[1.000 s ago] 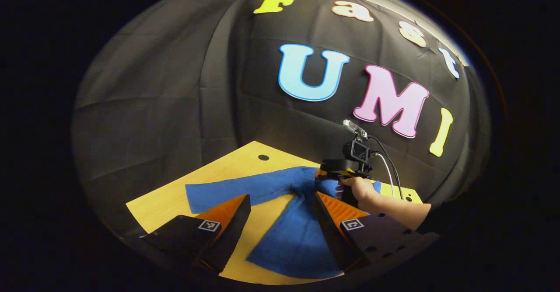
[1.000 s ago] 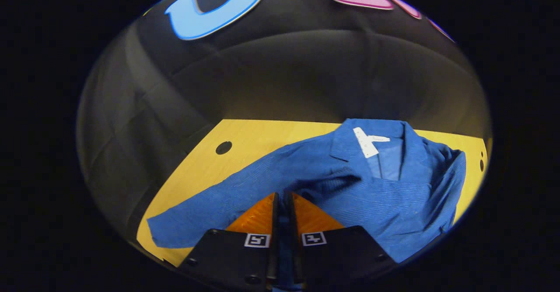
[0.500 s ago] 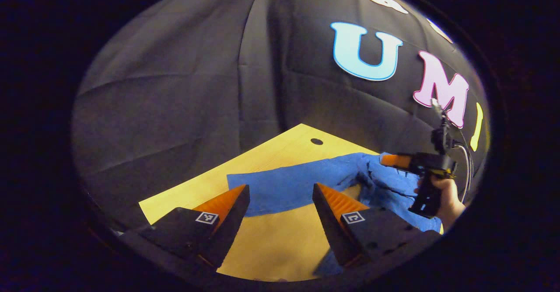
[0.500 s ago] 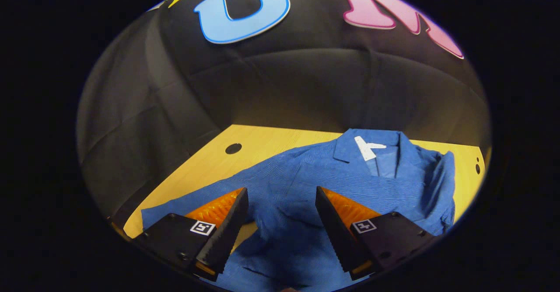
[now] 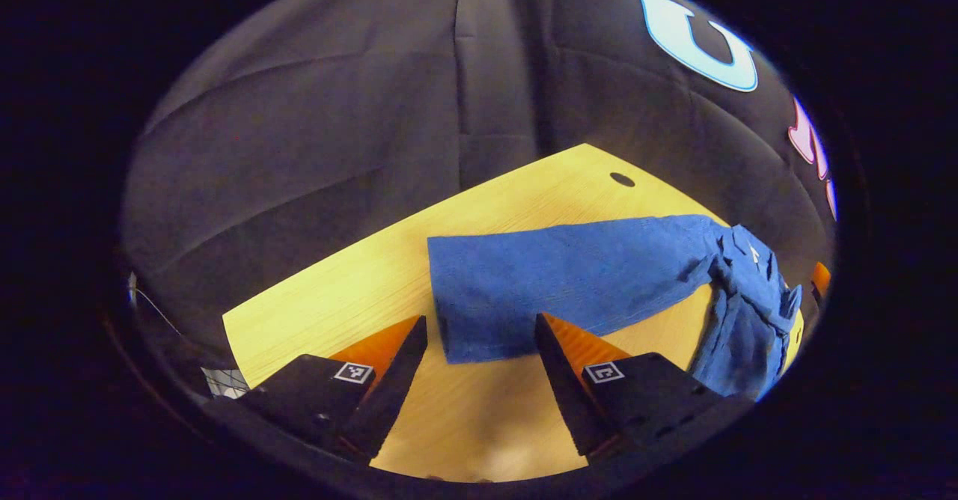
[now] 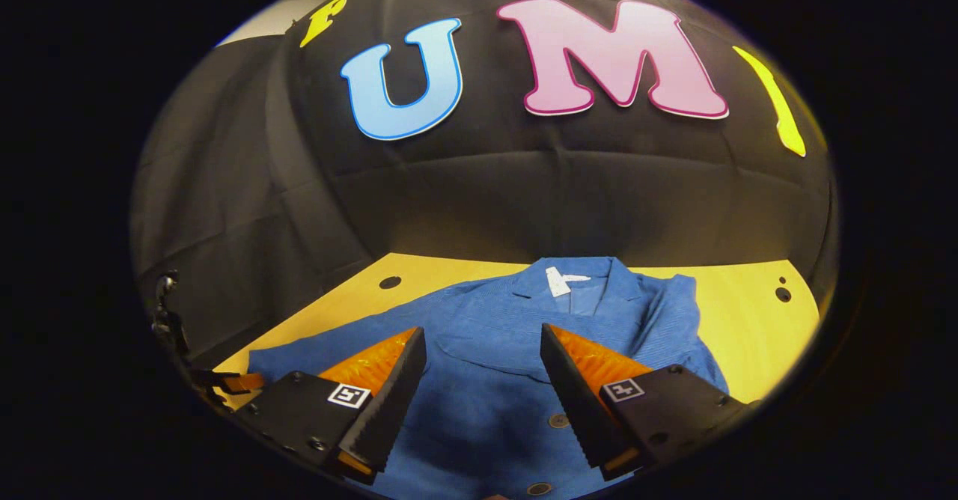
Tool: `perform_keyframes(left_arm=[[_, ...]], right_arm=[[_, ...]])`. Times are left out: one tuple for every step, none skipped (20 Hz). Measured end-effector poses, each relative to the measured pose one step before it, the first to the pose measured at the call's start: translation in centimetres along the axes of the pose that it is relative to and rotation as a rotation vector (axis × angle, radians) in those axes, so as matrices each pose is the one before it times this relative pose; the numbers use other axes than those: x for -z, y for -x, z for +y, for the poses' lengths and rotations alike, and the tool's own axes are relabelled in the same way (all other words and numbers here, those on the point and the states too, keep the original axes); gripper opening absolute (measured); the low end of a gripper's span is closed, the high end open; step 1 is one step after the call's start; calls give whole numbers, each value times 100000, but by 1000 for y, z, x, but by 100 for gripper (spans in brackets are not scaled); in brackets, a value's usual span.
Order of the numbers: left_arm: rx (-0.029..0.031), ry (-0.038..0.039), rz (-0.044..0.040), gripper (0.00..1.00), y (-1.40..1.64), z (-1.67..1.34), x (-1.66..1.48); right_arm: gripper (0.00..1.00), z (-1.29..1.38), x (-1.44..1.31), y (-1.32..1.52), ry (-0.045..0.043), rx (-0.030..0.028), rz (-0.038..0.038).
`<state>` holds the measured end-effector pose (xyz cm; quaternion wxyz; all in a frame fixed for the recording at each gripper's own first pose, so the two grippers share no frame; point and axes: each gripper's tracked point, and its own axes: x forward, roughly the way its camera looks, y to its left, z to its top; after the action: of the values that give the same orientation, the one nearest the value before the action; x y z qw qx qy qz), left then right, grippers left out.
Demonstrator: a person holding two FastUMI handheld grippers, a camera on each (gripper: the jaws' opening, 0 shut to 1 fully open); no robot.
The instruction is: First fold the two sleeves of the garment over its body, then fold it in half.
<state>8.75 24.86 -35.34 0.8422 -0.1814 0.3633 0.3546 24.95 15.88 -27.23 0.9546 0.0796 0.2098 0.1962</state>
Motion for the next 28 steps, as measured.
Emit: perform_keyframes(left_arm=[[-1115,-2023,968,84,-356,-510,115],[-722,-1149,-1072,83,239,-198,33],[1402,160,265,80,270,-288,-611],[-898,-1003,1447,66,400,41,-344],[3116,-536,2196,59,224,-494,-128],[2284,-115,711,46,93,-313,-417],[579,872,256,32,-592,-264,21],[2484,-651,-877,22,-401,-191,-404],[1190,1063,-1192,22,52,-69,288],[1287,2098,-114,6,-258,-339,-86],[1036,753,-1229,6,-83,-218,-227],[616,2287,-20,0,-41,-64,-88],[1026,487,135,0,-126,-137,-272],[-418,366,161,0,99,189,35],[-934,-136,-928,0,203,-9,-451],[-253,-553,-2092,0,434,-236,-767],[543,-710,-2748,0,666,-564,-1070],[1015,-723,-2875,0,838,-914,-1247],[2444,-476,-2789,0,471,-1500,-1314],[2794,-577,-2799,0,618,-1762,-1349],[3513,-1139,-2989,0,509,-1961,-1552],[3738,-1666,-3030,0,555,-2227,-1554],[4085,-1720,-2404,0,168,-2275,-1329],[2486,-2766,-2086,0,292,-2256,-1102],[3233,-4072,-2480,0,-34,-2589,-1241],[4269,-3170,-2784,0,-368,-2618,-1072],[5310,-1946,-2841,0,-521,-2988,-1248],[6329,-740,-4139,0,-909,-3502,-978]], right_arm=[[97,-669,-103,344,879,569,-228],[97,-507,-72,292,-79,165,-174],[97,-521,74,-52,-827,589,441],[97,-281,153,185,-1501,-168,418],[97,-350,52,158,-1435,-43,263],[97,-339,-38,168,-1118,212,319],[97,-335,9,302,-1574,190,121],[97,-116,-170,221,-1789,-634,-128],[97,-352,34,169,-957,-110,174],[97,-548,-106,280,-223,275,-134],[97,-264,-227,257,156,-22,-435],[97,-374,-293,329,706,488,-689],[97,-640,-155,109,1104,979,-676],[97,-624,-73,124,1116,941,-316],[96,-677,16,177,429,1187,-85],[96,-697,-35,353,-41,1170,290],[96,-821,112,308,-429,1592,521],[97,-760,-13,387,-471,1534,93],[97,-931,-51,374,-526,1848,-204],[97,-1013,24,287,-353,1991,-145],[97,-948,137,476,-329,2004,-130],[97,-992,109,372,-566,1933,451],[97,-1003,181,418,-1095,1525,598],[97,-776,97,453,-1536,1355,231],[97,-1012,44,347,-1490,1510,-7],[97,-996,60,322,-1099,1659,-99],[97,-1075,-13,344,-719,1706,-180],[97,-1126,39,400,-421,1939,25]])
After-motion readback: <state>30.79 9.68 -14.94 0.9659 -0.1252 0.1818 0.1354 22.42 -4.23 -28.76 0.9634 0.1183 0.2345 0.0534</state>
